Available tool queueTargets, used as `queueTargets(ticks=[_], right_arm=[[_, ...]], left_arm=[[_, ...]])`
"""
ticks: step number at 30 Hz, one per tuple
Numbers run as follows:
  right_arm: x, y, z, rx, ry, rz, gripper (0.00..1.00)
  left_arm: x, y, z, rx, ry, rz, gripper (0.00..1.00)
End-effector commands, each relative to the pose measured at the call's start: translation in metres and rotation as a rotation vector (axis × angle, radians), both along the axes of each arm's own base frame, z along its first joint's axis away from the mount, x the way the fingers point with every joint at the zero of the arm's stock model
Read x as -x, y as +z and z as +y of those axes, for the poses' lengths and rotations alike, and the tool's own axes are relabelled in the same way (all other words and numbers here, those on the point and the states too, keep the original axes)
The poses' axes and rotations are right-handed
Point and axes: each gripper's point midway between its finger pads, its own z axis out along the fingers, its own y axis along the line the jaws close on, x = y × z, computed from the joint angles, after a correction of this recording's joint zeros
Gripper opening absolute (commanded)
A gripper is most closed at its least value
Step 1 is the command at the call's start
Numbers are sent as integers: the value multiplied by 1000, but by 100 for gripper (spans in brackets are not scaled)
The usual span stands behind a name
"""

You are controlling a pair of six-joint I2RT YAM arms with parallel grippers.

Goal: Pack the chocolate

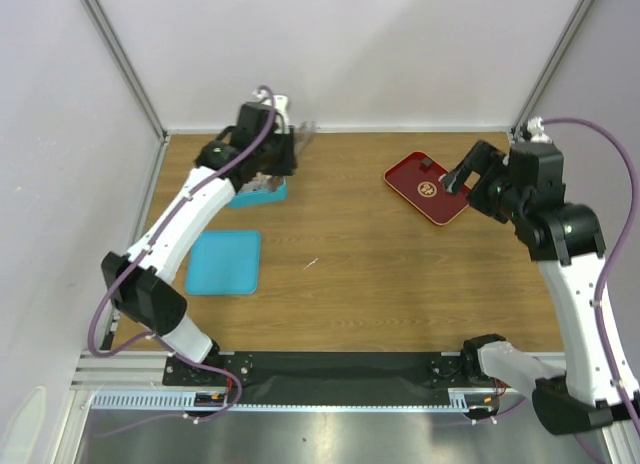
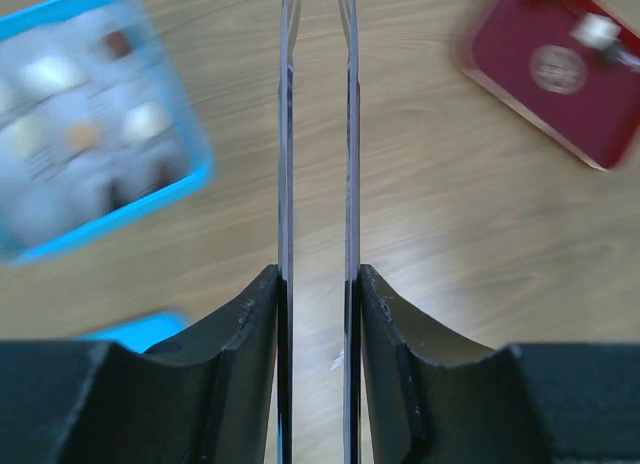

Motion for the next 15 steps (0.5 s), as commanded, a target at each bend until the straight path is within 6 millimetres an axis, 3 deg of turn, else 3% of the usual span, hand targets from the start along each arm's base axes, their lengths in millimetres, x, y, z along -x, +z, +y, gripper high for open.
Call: queueTargets(ticks=[1,3,7,12,15], right_arm=[[12,4,-11,6,-37,-108,92],[16,6,-14,-2,-52,-155,92],[34,10,-29,14,-97,-242,93],[55,24,-42,41,-125,-289,93],[67,29,-47,40,-140,-322,94]], left_arm=[[-6,-6,-84,72,-230,-74,40],[-9,-17,-114,98,-281,-105,39],[10,-45,-184,163,-455,-114,40],[15,-71,-234,203,-559,-97,41],[19,-75,-257,177,-611,-134,44]])
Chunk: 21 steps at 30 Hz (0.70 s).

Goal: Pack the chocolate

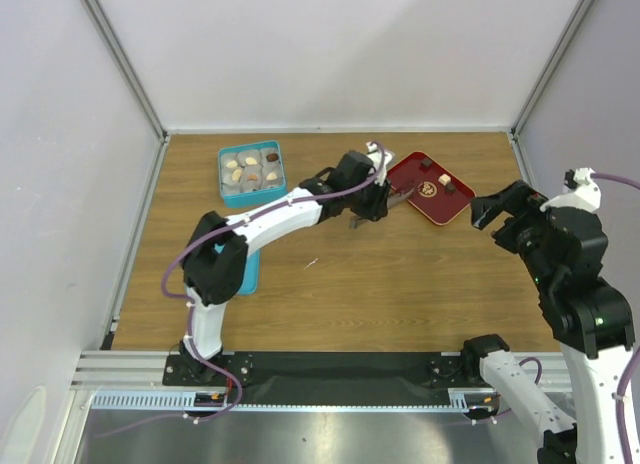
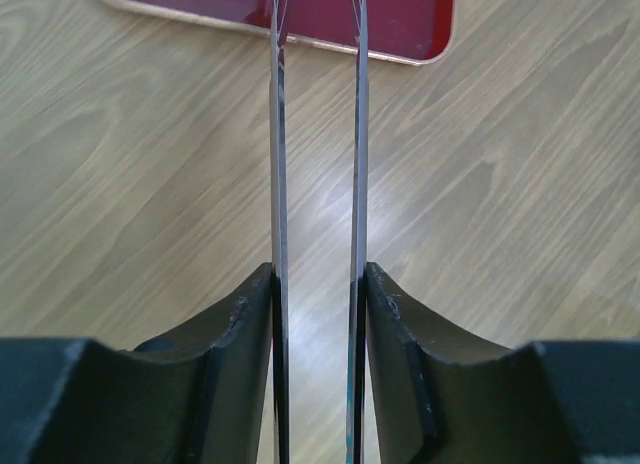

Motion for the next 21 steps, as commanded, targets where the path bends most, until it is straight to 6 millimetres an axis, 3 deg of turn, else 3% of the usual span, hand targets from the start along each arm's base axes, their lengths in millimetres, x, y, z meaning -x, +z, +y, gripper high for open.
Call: queueTargets(ticks=[1,3,4,7,17,20,21], right_arm=[[8,20,-10,13,-33,-84,94],[16,24,-10,1,-30,-103,94],[18,25,-10,0,-27,-109,94],[21,26,-11,7,-25,-119,94],[24,21,-14,21,-31,-118,94],[27,20,-17,23,-42,-117,94],[28,19,-18,24,-46,-116,94]], left_arm=[[-10,35,-46,93,-98,-155,44],[-9,32,-58,81,-117,-169,45],[-11,17,-62,58,-124,-164,45],[-16,6,-70,51,-120,-169,45],[-34,-22,-93,32,-97,-195,47],[-38,-21,-103,42,-100,-202,49],[-39,-32,-105,29,-105,-194,49]])
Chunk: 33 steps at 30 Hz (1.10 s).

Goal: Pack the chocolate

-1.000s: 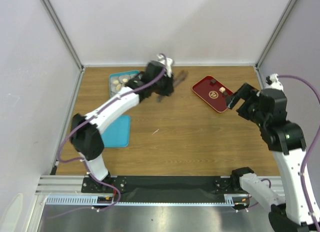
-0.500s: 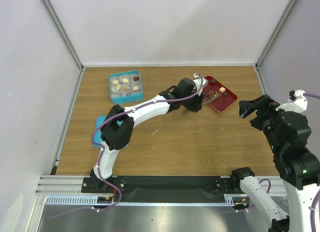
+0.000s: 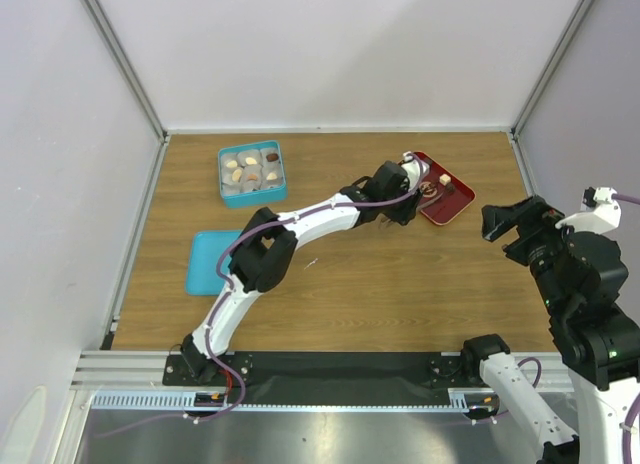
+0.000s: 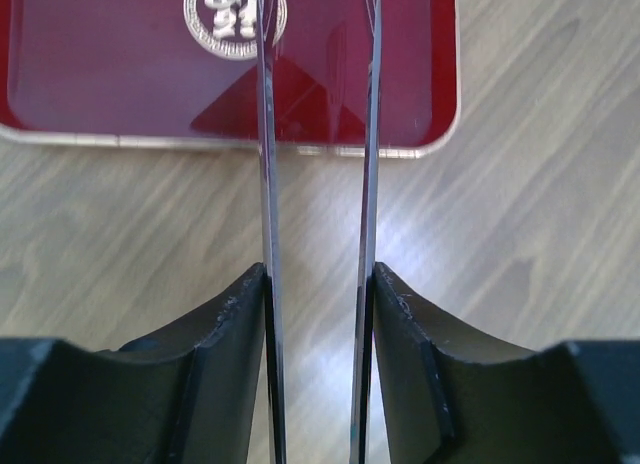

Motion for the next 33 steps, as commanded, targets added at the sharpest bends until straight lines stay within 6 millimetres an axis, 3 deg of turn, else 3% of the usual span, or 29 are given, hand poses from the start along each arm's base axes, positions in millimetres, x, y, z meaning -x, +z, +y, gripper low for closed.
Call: queueTargets(ticks=[1,2,18,25,33], right_arm=[[4,3,-7,16,-28,-24,93],[4,4,-8,15,-35,-27,94],[3,9,-15,53,-57,-37,94],[5,11,-15,50,-59,-44,94],[5,16,-15,47,-59,-55,94]], left_arm=[[-14,23,-24,51,-13,-80,49],[-16,30,-29,65,-18,-89,49],[-15,9,-47,65,-41,-88,49],[-17,-4,-45,41,-25,-76,49],[-25,-4,-46,30,-6,-94,49]])
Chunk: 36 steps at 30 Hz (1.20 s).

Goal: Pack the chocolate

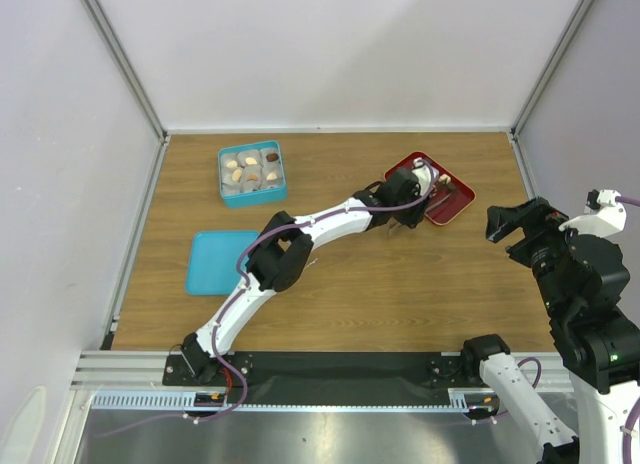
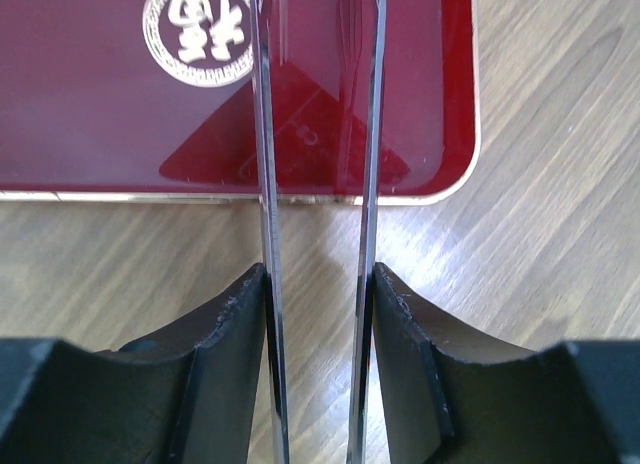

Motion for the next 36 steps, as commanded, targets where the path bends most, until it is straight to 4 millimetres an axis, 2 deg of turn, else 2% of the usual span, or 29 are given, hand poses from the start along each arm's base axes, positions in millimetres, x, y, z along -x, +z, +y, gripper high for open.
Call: queueTargets(ticks=[1,6,14,18,27,33,34,36], right_arm=[[1,15,-4,14,-13,-45,94],[-1,14,-4,14,-13,-39,94],[0,14,-4,15,-15,-39,94],[-1,15,-4,15,-16,-40,94],[-2,15,-3,9,-14,-42,94],[-1,13,-4,4,-18,-41,94],[-1,13,-4,1,-19,-43,94],[-1,13,-2,-3,-13,-43,94]], left_arm=[[-13,30,-14,47,2,-80,49],[-13,34,-16,58,-8,-88,49],[-12,25,-18,53,-13,-70,49],[-12,23,-18,50,-16,-66,45],[-13,27,-14,35,-2,-78,43],[-9,59,0,55,15,-124,43],[-6,58,3,49,12,-124,43],[-5,74,5,65,12,-141,43]])
